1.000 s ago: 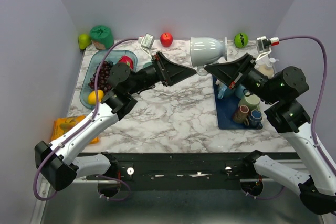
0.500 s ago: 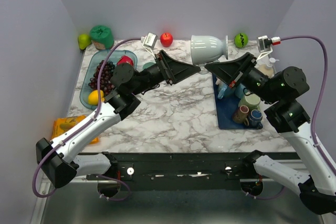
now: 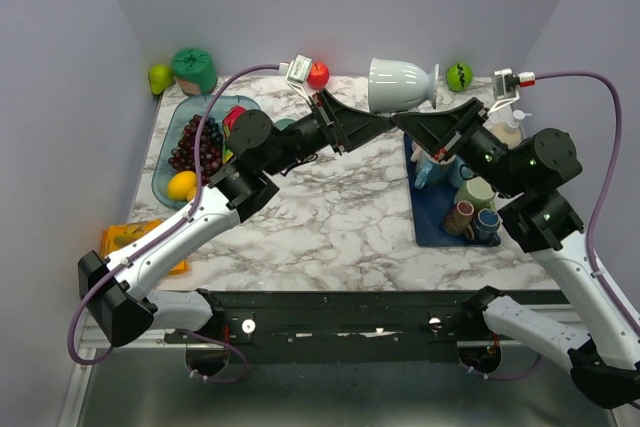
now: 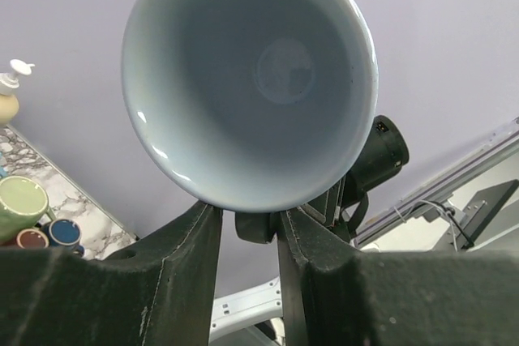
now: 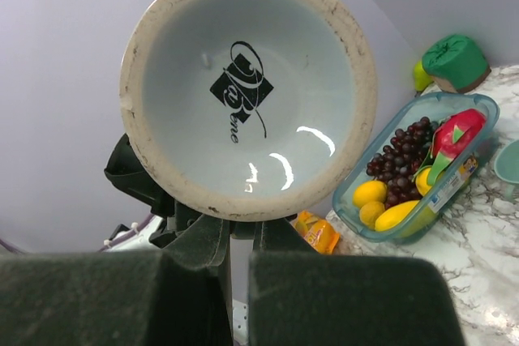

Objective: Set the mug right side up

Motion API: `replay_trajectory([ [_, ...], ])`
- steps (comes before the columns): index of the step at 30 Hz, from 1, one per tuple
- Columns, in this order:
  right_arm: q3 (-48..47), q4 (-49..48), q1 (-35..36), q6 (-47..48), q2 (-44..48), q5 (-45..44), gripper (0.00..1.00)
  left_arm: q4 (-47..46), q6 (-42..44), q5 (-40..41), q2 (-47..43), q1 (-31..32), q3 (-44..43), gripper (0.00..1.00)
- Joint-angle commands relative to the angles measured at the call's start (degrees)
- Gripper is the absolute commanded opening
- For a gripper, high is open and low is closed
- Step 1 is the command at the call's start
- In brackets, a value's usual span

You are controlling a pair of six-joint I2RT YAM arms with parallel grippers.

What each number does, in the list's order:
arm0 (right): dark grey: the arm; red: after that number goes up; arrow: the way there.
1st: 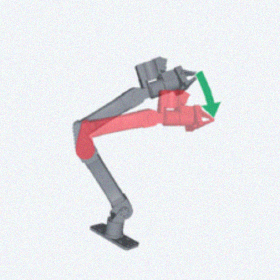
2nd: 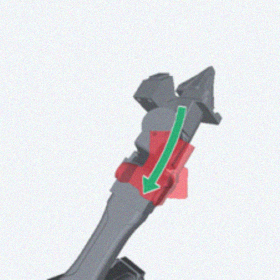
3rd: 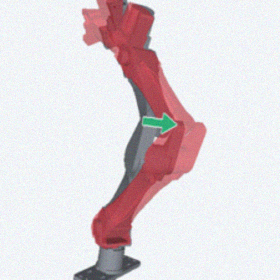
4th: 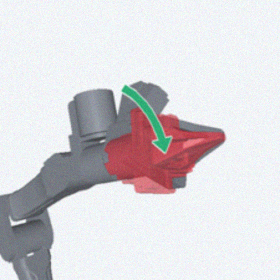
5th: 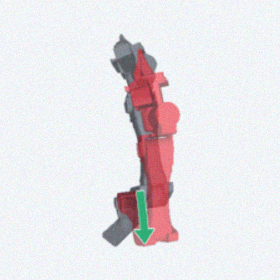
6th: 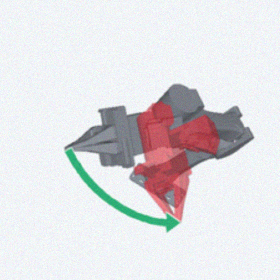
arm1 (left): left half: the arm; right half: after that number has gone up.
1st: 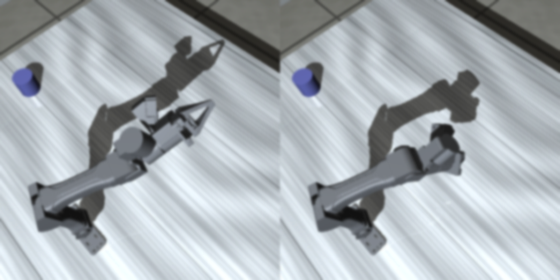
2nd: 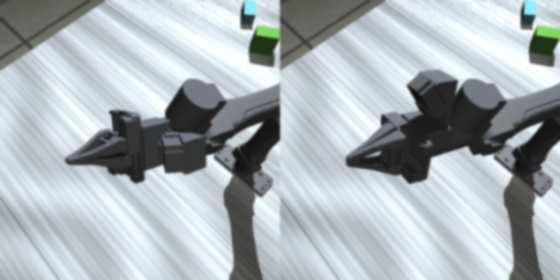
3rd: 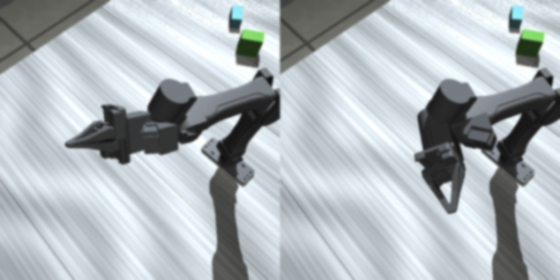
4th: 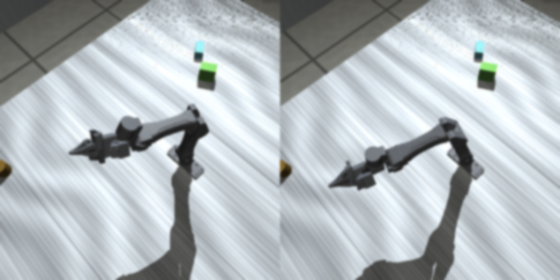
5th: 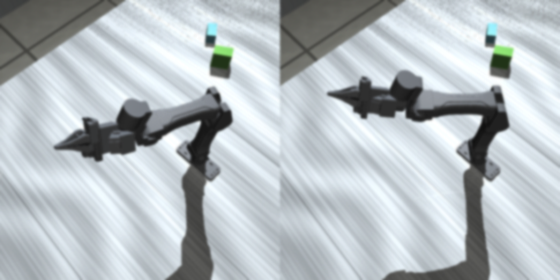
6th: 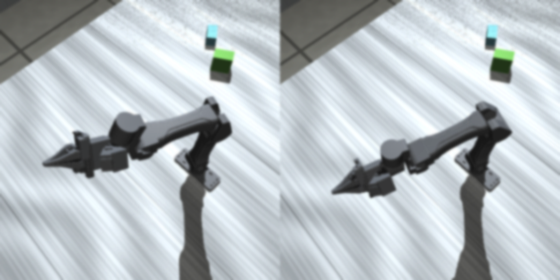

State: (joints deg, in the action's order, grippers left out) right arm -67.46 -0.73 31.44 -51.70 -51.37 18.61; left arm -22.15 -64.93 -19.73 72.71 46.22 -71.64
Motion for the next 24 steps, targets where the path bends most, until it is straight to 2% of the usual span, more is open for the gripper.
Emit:
replay_trajectory([
  [1, 0.9, -3.5, 1.3, -1.3, 0.6, 2.5, 0.01, 0.4, 2.7, 5.0, 0.4, 0.5, -1.8, 0.38],
  [7, 2.3, -3.0, 1.7, -1.2, 0.5, 2.5, 0.01, -1.8, 3.1, 6.9, 0.2, 0.5, -1.1, 0.31],
  [11, 3.4, -1.0, 1.8, -1.2, 0.8, 1.7, 0.01, -3.6, 3.9, 7.1, 0.0, 0.5, -0.6, 0.0],
  [20, 3.0, 4.5, 1.7, -1.8, 0.0, -1.4, 0.01, -2.3, 8.3, 8.1, -1.5, 0.5, -0.1, 0.0],
  [21, 2.8, 4.9, 1.7, -1.9, -0.1, -2.2, 0.02, -1.5, 8.7, 8.6, -1.6, 0.5, 0.0, 0.0],
  [24, 2.5, 6.2, 1.7, -1.8, 0.0, -3.4, 0.16, -0.8, 8.9, 8.9, -2.0, 0.5, 0.8, 0.0],
])
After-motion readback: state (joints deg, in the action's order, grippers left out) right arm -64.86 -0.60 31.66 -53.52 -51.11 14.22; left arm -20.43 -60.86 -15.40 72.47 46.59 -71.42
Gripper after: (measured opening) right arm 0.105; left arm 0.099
